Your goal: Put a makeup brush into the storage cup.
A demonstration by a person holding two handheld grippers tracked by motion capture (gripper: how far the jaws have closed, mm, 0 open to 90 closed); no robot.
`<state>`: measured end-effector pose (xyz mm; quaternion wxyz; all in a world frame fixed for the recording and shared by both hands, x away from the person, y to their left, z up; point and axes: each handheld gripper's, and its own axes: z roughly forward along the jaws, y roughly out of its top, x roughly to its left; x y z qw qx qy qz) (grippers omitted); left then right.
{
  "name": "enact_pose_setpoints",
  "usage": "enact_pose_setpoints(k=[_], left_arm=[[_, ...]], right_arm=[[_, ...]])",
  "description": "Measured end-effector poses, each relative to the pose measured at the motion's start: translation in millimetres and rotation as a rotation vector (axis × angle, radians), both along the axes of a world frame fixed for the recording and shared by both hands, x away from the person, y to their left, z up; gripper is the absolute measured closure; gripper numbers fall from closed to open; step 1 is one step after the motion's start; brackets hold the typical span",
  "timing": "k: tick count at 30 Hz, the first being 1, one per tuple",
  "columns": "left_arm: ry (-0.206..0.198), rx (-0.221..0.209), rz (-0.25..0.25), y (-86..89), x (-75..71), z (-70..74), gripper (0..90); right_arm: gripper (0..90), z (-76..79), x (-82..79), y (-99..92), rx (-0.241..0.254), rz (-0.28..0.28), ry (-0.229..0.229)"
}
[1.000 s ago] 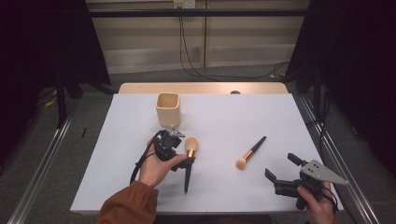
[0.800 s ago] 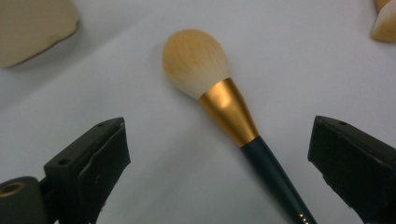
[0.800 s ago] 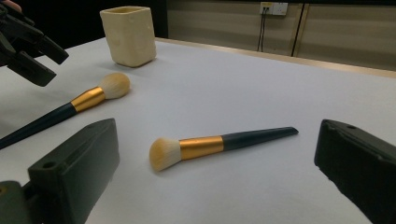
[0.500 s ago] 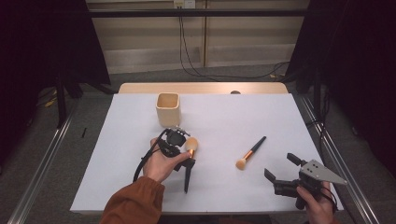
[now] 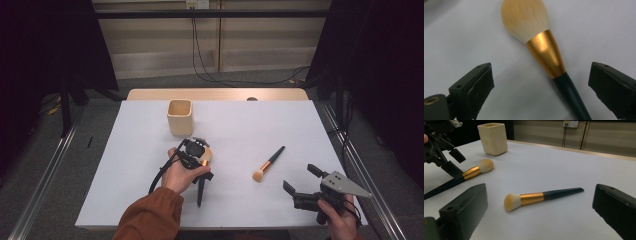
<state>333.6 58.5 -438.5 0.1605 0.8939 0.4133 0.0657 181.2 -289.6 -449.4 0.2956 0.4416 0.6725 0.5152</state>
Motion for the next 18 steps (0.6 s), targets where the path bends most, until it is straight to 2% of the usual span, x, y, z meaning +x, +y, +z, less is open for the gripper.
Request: enact_pose_setpoints(k=[3, 5, 10, 13, 14, 17, 18], left_arm=[[0.015, 0.024, 0.018, -2.5, 2.3, -2.1, 5.2], [0.027, 0.051, -0.005, -7.5, -1.1, -4.3, 5.3], [0.046, 0.065, 0.028, -13.5, 0.7, -9.4, 5.3], [0.06, 0.063, 0.021, -17.3, 1.2, -10.2, 8.0], [0.076, 0.081, 0.023, -19.8, 1.8, -11.6, 8.0], [0.084, 0.094, 0.025, -20.7, 3.3, -13.2, 11.3], [0.084, 0.103, 0.039, -21.0, 3.6, -16.6, 12.2]], right_arm=[[0.0, -0.2, 0.2, -0.2, -0.001, 0.0, 0.0], [0.0, -0.2, 0.1, -0.4, -0.001, -0.002, 0.002], [0.0, -0.1, -0.1, 0.1, 0.0, 0.001, 0.002], [0.0, -0.2, -0.3, 0.7, -0.005, 0.005, 0.004], [0.0, -0.3, 0.1, 0.4, -0.007, 0.005, 0.003], [0.0, -0.3, 0.3, 0.4, -0.004, 0.005, 0.003], [0.0, -0.4, 0.3, 0.4, -0.005, 0.006, 0.003]])
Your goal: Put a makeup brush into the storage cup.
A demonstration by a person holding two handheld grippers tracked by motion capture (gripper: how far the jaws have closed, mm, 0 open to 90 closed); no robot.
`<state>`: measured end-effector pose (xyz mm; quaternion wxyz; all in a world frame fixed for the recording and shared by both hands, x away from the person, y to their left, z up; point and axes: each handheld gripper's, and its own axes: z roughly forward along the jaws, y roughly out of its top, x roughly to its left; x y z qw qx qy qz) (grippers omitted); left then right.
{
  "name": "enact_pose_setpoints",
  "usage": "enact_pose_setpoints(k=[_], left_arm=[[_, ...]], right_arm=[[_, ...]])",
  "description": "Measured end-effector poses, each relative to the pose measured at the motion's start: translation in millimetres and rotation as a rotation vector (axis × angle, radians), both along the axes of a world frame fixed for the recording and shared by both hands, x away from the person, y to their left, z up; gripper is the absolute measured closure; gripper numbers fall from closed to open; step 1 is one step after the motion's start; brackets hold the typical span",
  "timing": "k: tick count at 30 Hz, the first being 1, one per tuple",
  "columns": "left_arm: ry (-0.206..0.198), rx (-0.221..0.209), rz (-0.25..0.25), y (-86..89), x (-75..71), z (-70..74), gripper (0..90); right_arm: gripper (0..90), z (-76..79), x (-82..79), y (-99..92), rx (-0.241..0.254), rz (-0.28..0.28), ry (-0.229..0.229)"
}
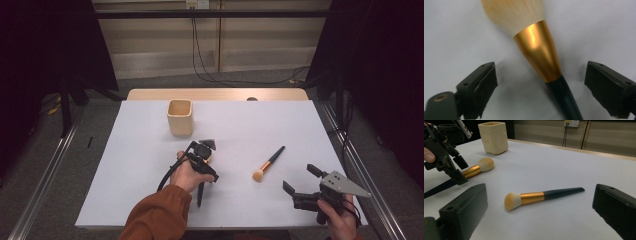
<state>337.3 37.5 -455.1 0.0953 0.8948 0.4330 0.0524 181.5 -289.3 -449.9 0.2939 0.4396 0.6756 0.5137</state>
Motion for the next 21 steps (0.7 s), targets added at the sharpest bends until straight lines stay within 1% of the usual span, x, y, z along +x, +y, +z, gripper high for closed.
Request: enact_pose_setpoints(k=[1, 2, 4, 5, 6, 7, 8, 9, 16, 17, 18, 19, 21], left_arm=[[0.006, -0.009, 0.009, 0.9, 0.3, -0.6, 12.7], [0.014, -0.017, 0.006, 2.0, 1.5, -0.9, 12.3], [0.022, -0.018, 0.004, 2.2, 1.6, 0.0, 15.8], [0.022, -0.024, 0.001, 1.8, 0.7, 0.4, 15.8], [0.018, -0.018, 0.0, 0.1, -0.6, 1.3, 19.7], [0.018, -0.018, 0.0, 0.1, -0.6, 1.3, 21.3], [0.031, -0.026, 0.001, -0.1, 0.3, 1.5, 22.2], [0.041, -0.024, 0.004, 0.7, 1.6, 1.9, 22.6], [0.056, -0.007, 0.026, 1.3, 6.9, 4.2, 30.8], [0.056, -0.007, 0.026, 1.3, 6.9, 4.2, 32.5], [0.065, -0.001, 0.028, 1.9, 8.6, 5.3, 34.9], [0.063, 0.007, 0.024, 3.0, 9.9, 6.1, 37.9], [0.067, 0.005, 0.024, 3.9, 10.7, 6.6, 44.6]], right_arm=[[0.0, 0.0, 0.0, -0.1, 0.0, 0.001, 0.0], [0.0, -0.1, -0.1, -0.1, -0.001, 0.001, 0.0], [0.0, -0.2, -0.1, -0.2, -0.002, 0.001, 0.001], [0.0, -0.2, -0.1, -0.2, -0.002, 0.001, 0.001], [0.0, -0.2, 0.1, -0.2, -0.002, 0.002, 0.004], [0.0, -0.2, 0.1, -0.2, -0.002, 0.002, 0.004], [0.0, -0.2, 0.3, 0.0, -0.003, 0.001, 0.005], [0.0, -0.2, 0.3, 0.3, -0.004, 0.001, 0.006], [0.0, -0.6, 0.4, -0.2, -0.008, 0.004, 0.007], [0.0, -0.6, 0.4, -0.2, -0.008, 0.004, 0.007], [0.0, -0.6, 0.4, -0.1, -0.008, 0.003, 0.006], [0.0, -0.5, 0.4, 0.0, -0.01, 0.005, 0.006], [0.0, -0.6, 0.4, 0.3, -0.013, 0.009, 0.004]])
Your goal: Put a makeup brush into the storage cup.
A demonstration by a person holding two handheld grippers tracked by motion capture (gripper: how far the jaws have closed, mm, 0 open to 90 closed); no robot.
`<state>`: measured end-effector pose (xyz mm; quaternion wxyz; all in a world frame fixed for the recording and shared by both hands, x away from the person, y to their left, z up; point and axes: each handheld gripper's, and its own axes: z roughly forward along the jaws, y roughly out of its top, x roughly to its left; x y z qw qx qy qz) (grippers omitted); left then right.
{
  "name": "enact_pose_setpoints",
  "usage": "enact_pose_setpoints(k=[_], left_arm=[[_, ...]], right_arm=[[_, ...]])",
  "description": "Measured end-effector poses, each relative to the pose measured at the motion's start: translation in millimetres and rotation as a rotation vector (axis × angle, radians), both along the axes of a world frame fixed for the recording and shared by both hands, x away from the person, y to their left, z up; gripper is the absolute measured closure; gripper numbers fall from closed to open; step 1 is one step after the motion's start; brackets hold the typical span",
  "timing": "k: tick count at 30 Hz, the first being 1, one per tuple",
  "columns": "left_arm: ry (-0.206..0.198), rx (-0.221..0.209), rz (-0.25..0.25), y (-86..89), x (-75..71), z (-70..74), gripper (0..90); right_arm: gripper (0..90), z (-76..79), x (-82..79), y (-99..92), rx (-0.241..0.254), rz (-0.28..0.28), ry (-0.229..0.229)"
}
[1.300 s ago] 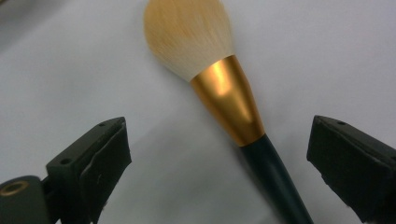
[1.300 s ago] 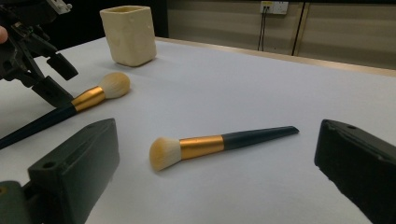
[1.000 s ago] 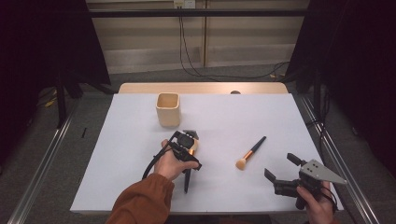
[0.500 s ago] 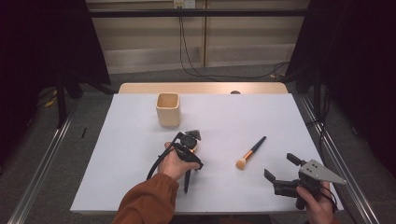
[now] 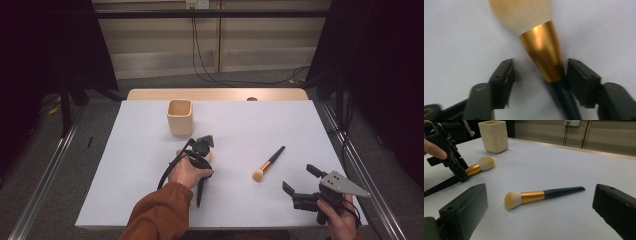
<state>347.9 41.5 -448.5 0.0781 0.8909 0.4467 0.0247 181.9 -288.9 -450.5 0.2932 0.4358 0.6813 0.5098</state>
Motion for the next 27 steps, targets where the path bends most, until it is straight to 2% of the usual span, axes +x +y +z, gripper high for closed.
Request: enact_pose_setpoints(k=[4, 14, 15, 23, 27], left_arm=[[0.002, -0.005, -0.031, 3.8, 1.8, 0.6, 50.0], [0.01, 0.003, -0.045, 5.3, 2.8, 2.2, 65.0], [0.014, 0.001, -0.06, 4.9, 2.8, 1.9, 66.4], [0.036, -0.006, -0.036, 7.3, 6.2, 2.1, 67.1], [0.05, -0.005, -0.045, 7.4, 8.4, 2.1, 70.0]], right_arm=[[0.0, -0.5, 0.5, 0.0, -0.005, 0.001, 0.002], [0.0, -0.4, -0.4, -0.5, -0.004, -0.001, 0.002], [0.0, -0.4, -0.5, -0.6, -0.004, -0.002, 0.002], [0.0, -0.5, -1.2, -1.1, -0.002, -0.003, 0.004], [0.0, -0.5, -1.6, -1.4, -0.001, -0.005, 0.004]])
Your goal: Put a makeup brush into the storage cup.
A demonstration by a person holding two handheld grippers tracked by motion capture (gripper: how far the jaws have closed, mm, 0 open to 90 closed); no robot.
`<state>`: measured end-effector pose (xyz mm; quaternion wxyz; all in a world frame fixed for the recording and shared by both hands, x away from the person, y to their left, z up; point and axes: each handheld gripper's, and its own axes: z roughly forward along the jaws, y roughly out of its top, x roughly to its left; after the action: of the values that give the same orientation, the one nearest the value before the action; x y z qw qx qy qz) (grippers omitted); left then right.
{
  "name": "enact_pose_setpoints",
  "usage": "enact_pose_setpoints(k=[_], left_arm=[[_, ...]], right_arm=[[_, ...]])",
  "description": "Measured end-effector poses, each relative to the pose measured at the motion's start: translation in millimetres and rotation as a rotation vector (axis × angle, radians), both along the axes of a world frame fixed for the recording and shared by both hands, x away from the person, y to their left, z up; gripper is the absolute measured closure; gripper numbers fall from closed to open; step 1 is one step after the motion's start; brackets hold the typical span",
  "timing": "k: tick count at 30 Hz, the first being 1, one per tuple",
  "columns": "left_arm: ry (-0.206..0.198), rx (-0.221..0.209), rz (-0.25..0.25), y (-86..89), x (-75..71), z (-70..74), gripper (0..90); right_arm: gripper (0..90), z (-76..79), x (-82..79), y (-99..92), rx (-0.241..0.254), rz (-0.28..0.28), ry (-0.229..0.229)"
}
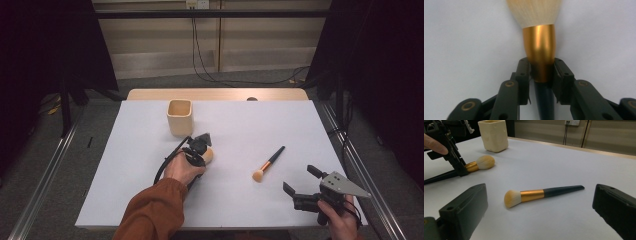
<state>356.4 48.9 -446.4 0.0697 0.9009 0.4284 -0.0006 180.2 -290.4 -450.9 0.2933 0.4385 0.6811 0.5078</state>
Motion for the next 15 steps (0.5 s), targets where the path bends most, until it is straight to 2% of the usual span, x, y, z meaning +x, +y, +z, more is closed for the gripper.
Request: enact_pose_setpoints(k=[3, 4, 6, 7, 8, 10, 15], left_arm=[[0.016, -0.019, -0.01, 2.6, 2.1, 0.4, 70.2], [0.02, -0.049, -0.007, 6.7, 2.8, 0.2, 70.3], [0.022, -0.062, -0.008, 8.6, 3.2, 0.3, 70.3], [0.023, -0.09, 0.005, 12.5, 2.8, 0.1, 70.4], [0.023, -0.09, 0.005, 12.5, 2.8, 0.1, 70.4], [0.027, -0.128, 0.022, 18.2, 3.3, -0.2, 70.4], [0.021, -0.15, 0.021, 21.6, 2.4, -0.2, 70.5]], right_arm=[[0.0, 0.0, -0.3, -0.5, 0.0, -0.001, 0.0], [0.0, -0.1, -0.2, -0.7, 0.0, -0.002, 0.0], [0.0, -0.3, 0.0, -0.8, -0.001, -0.003, 0.0], [0.0, -0.3, 0.2, -0.3, 0.003, -0.004, 0.003], [0.0, -0.3, 0.2, -0.2, 0.001, -0.002, 0.002], [0.0, -0.3, 0.2, -0.1, 0.001, -0.002, 0.003], [0.0, -0.3, 0.5, -0.5, 0.001, -0.004, 0.002]])
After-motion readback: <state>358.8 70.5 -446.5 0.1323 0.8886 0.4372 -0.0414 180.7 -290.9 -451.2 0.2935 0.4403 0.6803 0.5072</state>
